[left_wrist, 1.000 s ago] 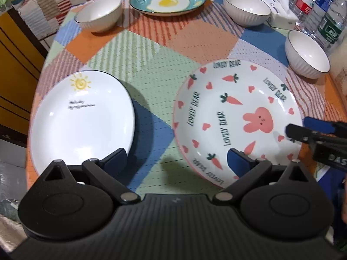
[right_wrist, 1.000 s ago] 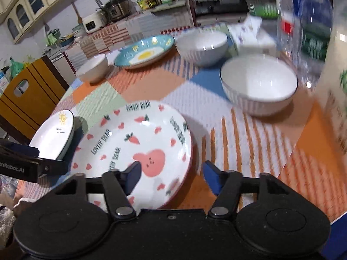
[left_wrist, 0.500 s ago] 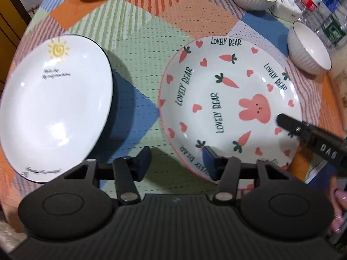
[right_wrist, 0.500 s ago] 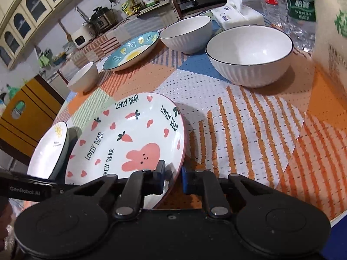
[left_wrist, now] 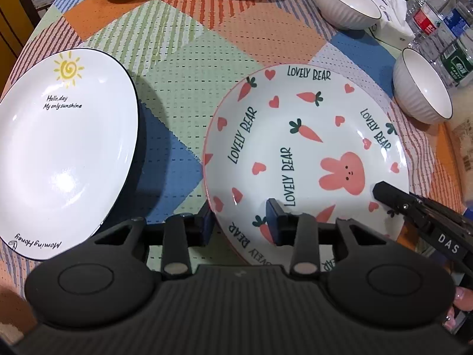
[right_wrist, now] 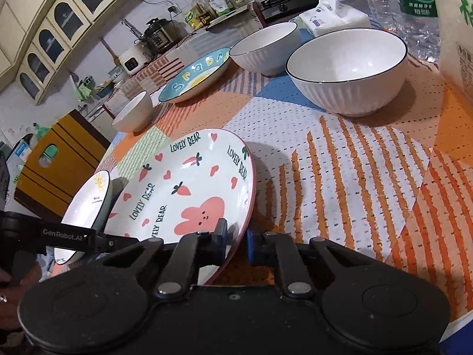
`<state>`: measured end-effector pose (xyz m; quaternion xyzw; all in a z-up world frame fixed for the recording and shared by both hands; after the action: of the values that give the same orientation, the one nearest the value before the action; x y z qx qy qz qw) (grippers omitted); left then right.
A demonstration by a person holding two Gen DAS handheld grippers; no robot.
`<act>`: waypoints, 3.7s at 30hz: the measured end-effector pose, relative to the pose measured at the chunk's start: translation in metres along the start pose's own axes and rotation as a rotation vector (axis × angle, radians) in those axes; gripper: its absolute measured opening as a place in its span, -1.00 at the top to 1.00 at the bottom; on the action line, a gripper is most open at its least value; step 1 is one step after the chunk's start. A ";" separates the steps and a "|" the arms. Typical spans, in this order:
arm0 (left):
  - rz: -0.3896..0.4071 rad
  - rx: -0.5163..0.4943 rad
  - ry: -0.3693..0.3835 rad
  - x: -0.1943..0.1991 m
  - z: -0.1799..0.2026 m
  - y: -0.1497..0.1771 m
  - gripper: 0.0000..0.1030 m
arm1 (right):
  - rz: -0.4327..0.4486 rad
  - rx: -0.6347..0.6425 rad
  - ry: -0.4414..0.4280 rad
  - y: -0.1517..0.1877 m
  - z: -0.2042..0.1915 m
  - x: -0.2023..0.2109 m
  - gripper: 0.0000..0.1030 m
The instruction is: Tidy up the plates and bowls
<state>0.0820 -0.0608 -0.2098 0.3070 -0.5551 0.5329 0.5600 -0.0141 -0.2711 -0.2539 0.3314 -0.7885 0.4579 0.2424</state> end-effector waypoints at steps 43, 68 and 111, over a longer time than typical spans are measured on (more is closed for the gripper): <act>0.090 -0.046 -0.073 -0.006 -0.027 -0.123 0.33 | -0.027 0.059 0.032 -0.090 -0.029 -0.059 0.62; 0.060 -0.085 -0.095 0.008 -0.033 -0.121 0.24 | -0.080 0.130 0.250 -0.109 -0.047 -0.073 0.43; 0.007 -0.448 -0.164 0.100 -0.205 -0.055 -0.39 | -0.201 0.605 -0.161 -0.029 -0.225 -0.079 -0.27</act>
<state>0.1750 0.1434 -0.1411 0.2153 -0.7042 0.3717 0.5653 0.0777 -0.0598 -0.1875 0.4996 -0.5970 0.6174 0.1137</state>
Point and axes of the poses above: each gripper's, at about its wrist camera, not at the fingertips, and x roughly against the way its jaws point, z to its right, y to its underside, the point moved 3 cm from there along -x, roughly the way its jaws point, and after that the axes turned 5 degrees about -z, right-handed, at the moved point
